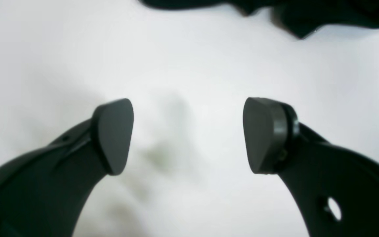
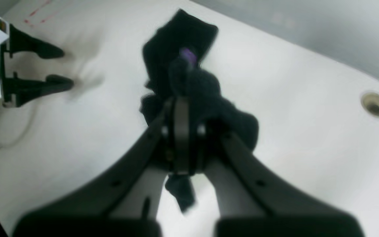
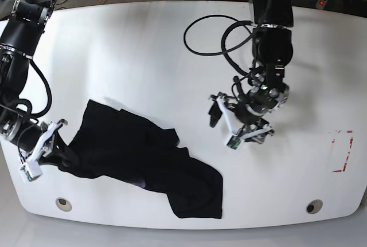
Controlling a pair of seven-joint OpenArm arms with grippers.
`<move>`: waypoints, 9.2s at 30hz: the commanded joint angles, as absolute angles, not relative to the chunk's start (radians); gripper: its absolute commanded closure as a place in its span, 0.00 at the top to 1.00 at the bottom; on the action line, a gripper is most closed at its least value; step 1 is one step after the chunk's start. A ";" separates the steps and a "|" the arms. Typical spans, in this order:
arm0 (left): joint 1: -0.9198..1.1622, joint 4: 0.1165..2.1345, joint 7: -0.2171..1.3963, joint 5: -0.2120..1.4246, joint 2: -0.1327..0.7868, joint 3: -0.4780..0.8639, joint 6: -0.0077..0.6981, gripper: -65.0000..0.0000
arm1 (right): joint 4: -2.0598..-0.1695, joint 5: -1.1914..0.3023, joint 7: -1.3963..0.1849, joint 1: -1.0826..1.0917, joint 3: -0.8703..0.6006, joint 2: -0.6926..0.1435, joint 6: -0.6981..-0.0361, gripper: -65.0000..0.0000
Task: Fold the T-shirt properly
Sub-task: 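Release the shirt with the left gripper and move it over the shirt, then lower the left gripper and grasp the shirt's middle, then pull the grasped fabric toward the right gripper with the left gripper, then drag the shirt fabric away from the right gripper with the left gripper, release, then lower the left gripper onto the shirt's hem corner and grasp it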
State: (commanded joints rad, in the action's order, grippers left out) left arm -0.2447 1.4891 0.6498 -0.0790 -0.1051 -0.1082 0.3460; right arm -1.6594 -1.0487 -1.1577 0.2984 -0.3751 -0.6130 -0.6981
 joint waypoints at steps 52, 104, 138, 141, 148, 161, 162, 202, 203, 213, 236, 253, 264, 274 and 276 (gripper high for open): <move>-0.544 0.687 -0.070 0.478 -0.077 -0.728 0.150 0.04 | -1.712 -1.046 -1.155 0.045 -0.562 -0.579 -0.698 0.00; -0.751 0.280 -0.127 0.476 -0.157 -0.670 0.116 0.02 | -1.710 -1.046 -1.155 0.047 -0.562 -0.524 -0.698 0.00; -0.661 0.630 -0.122 0.473 -0.157 -0.624 -0.180 0.82 | -1.940 -1.190 -1.259 -0.294 -0.602 -0.562 -0.698 0.00; -0.662 0.628 -0.122 0.473 -0.157 -0.624 -0.180 0.82 | -1.952 -1.199 -1.259 -0.357 -0.648 -0.572 -0.698 0.00; -0.664 0.624 -0.122 0.472 -0.157 -0.627 -0.180 0.82 | -1.948 -1.199 -1.259 -0.424 -0.653 -0.601 -0.698 0.00; -0.657 0.452 -0.127 0.476 -0.157 -0.727 -0.252 0.72 | -1.946 -1.194 -1.259 -0.403 -0.611 -0.553 -0.698 0.00; -0.656 0.432 -0.127 0.476 -0.157 -0.728 -0.251 0.72 | -1.946 -1.194 -1.259 -0.403 -0.611 -0.552 -0.698 0.00; -0.142 1.331 0.134 0.473 0.286 -0.527 0.021 0.00 | -1.899 -1.191 -1.259 -0.329 -0.610 -0.515 -0.698 0.00; -0.117 1.362 0.137 0.473 0.309 -0.513 0.021 0.00 | -1.883 -1.191 -1.259 -0.328 -0.610 -0.515 -0.698 0.00; 0.131 1.673 0.140 0.476 0.493 -0.369 0.019 0.01 | -1.827 -1.191 -1.259 -0.269 -0.607 -0.515 -0.698 0.00; 0.288 1.876 0.417 0.478 0.504 -0.068 0.018 0.75 | -1.822 -1.191 -1.259 -0.232 -0.582 -0.501 -0.698 0.00; -0.107 1.414 0.492 0.596 0.344 0.022 0.022 0.75 | -1.822 -1.191 -1.256 -0.232 -0.585 -0.475 -0.698 0.00; -0.199 1.193 0.492 0.763 0.343 0.015 0.022 0.75 | -1.822 -1.191 -1.256 -0.234 -0.587 -0.472 -0.698 0.00; -0.234 1.113 0.518 0.757 0.286 -0.002 0.070 0.75 | -1.822 -1.191 -1.256 -0.232 -0.584 -0.466 -0.698 0.00; -0.262 1.087 0.547 0.756 0.277 -0.016 0.091 0.75 | -1.822 -1.191 -1.256 -0.232 -0.584 -0.453 -0.698 0.00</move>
State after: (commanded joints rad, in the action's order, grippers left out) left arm -0.2616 1.0871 0.5470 0.7557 0.2770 -0.0161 0.0913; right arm -1.8220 -1.1914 -1.2559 -0.2325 -0.5838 -0.4534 -0.6981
